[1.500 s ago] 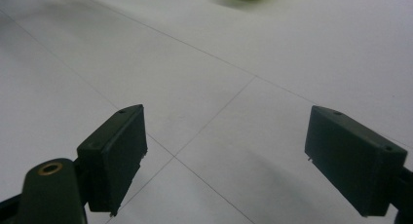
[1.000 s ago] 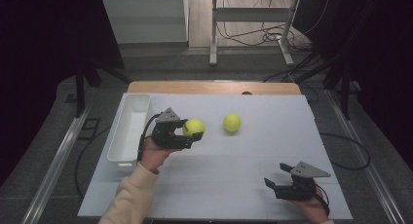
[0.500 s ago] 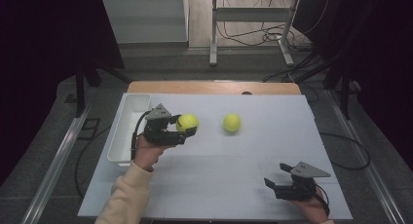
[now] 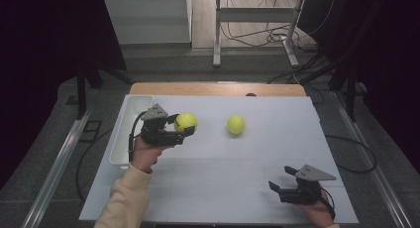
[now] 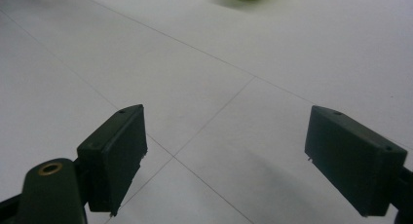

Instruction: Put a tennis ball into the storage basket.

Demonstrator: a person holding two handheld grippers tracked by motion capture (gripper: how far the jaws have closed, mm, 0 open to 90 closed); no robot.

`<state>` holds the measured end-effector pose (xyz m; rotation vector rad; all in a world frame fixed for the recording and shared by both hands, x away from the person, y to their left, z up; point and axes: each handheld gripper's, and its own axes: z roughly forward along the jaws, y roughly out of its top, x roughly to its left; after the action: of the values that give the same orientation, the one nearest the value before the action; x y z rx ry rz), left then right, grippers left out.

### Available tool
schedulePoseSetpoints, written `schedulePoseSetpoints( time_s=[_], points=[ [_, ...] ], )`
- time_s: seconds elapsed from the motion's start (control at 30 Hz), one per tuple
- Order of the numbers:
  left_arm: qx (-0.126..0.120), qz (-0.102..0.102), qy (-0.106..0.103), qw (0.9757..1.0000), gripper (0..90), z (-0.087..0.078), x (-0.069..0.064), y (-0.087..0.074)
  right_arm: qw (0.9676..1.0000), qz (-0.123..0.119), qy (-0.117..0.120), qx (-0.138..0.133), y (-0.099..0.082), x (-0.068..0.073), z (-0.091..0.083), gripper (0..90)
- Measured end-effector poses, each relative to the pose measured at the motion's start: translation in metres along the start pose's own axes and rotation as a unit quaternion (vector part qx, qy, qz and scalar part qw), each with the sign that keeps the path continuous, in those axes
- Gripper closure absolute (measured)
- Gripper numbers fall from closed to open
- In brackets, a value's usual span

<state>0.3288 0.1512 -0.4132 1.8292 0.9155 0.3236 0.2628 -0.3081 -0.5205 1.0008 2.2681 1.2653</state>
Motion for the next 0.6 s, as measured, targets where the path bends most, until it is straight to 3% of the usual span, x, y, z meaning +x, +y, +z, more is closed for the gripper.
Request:
schedulePoseSetpoints(
  time_s=[0.6],
  points=[
    [-0.014,-0.012,0.013,0.9998,25.9,-0.013,0.011,0.000,1.0000,0.000,0.000,-0.001,0.000,0.000,0.000,15.8]
  ],
)
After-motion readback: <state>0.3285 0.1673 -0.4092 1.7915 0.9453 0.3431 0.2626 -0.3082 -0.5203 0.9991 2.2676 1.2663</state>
